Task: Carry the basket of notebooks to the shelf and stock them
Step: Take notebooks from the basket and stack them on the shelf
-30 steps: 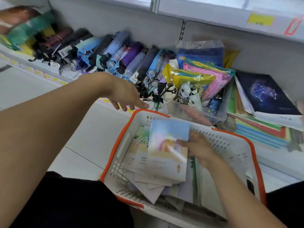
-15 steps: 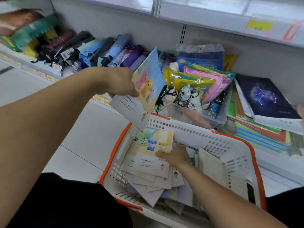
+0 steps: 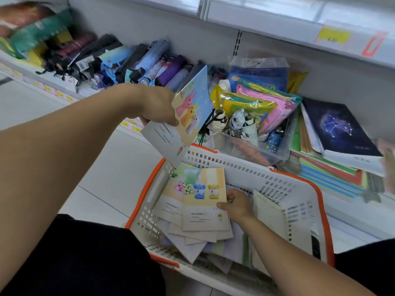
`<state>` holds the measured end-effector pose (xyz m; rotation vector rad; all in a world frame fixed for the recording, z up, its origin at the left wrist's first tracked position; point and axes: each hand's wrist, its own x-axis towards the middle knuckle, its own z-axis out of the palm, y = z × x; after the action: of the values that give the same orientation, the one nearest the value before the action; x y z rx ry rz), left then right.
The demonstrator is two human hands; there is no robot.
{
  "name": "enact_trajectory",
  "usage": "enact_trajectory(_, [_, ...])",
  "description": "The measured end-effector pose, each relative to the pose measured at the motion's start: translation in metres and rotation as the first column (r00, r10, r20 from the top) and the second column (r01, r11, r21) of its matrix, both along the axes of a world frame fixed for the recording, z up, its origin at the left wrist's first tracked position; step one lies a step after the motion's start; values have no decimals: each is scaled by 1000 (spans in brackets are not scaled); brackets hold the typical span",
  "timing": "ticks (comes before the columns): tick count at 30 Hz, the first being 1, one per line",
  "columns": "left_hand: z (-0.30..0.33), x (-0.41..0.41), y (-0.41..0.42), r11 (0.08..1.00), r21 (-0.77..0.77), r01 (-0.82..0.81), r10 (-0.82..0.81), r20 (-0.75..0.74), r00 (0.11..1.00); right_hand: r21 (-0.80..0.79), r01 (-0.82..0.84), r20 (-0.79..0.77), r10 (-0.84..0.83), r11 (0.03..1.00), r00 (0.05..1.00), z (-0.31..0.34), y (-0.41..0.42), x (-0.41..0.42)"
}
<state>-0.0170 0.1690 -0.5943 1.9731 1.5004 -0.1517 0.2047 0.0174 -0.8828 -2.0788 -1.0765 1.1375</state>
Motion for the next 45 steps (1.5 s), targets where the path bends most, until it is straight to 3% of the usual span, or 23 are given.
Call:
enact_trajectory(3, [-1, -4, 2, 1000, -13, -19, 19, -4, 1000, 55, 31, 84, -35, 998, 996, 4, -10, 8])
enact_trajectory(5, [0, -2, 1, 999, -24, -24, 24, -8, 1000, 130, 42, 49, -49, 991, 998, 26, -10, 18])
enact_trajectory(8, [4, 1, -4, 999, -4, -36, 36, -38, 999, 263, 117, -292, -37, 958, 956, 91, 0, 33])
enact_trajectory(10, [8, 1, -7, 998, 25, -52, 54, -50, 997, 320, 208, -550, 2, 924, 835, 142, 12, 37])
enact_trajectory(11, [9, 0, -7, 997, 16, -73, 73, -6, 997, 342, 249, -633, 26, 906, 774, 163, 19, 36])
enact_trajectory(13, [10, 2, -6, 986, -85, -145, 161, 245, 956, 355, 312, -714, 40, 881, 699, 196, 37, 28])
enact_trajectory(16, [20, 14, -9, 932, -317, -178, 344, 614, 711, 363, 347, -672, -15, 865, 741, 224, 62, 3])
enact_trajectory(19, [35, 28, -16, 885, -426, -190, 458, 720, 522, 455, 379, -620, -19, 806, 785, 247, 74, -14])
enact_trajectory(22, [45, 36, -21, 903, -406, -142, 421, 767, 484, 545, 382, -572, -2, 746, 820, 273, 72, -15])
enact_trajectory(27, [53, 48, -37, 917, -380, -117, 396, 839, 373, 751, 173, -307, 105, 638, 946, 300, 67, -3])
enact_trajectory(31, [57, 56, -47, 968, -223, -116, 252, 852, 460, 829, 247, -303, 33, 501, 952, 327, 68, 11])
enact_trajectory(33, [61, 65, -46, 979, -138, -151, 191, 881, 433, 842, 194, -235, 18, 503, 972, 342, 69, 17])
enact_trajectory(36, [79, 80, -40, 969, -41, -243, 124, 934, 336, 766, 18, -147, 147, 643, 978, 369, 60, 25])
enact_trajectory(39, [102, 88, -28, 965, 16, -263, 62, 956, 286, 750, -60, -163, 271, 659, 949, 395, 51, 34])
enact_trajectory(41, [120, 91, -22, 974, -2, -227, 54, 974, 219, 767, 62, -301, 273, 639, 914, 412, 56, 41])
enact_trajectory(44, [151, 95, -15, 972, -130, -197, 125, 992, -37, 704, 296, -538, 213, 645, 816, 445, 83, 59])
enact_trajectory(45, [158, 95, -11, 970, -133, -202, 118, 989, -83, 684, 349, -580, 188, 641, 793, 459, 97, 66])
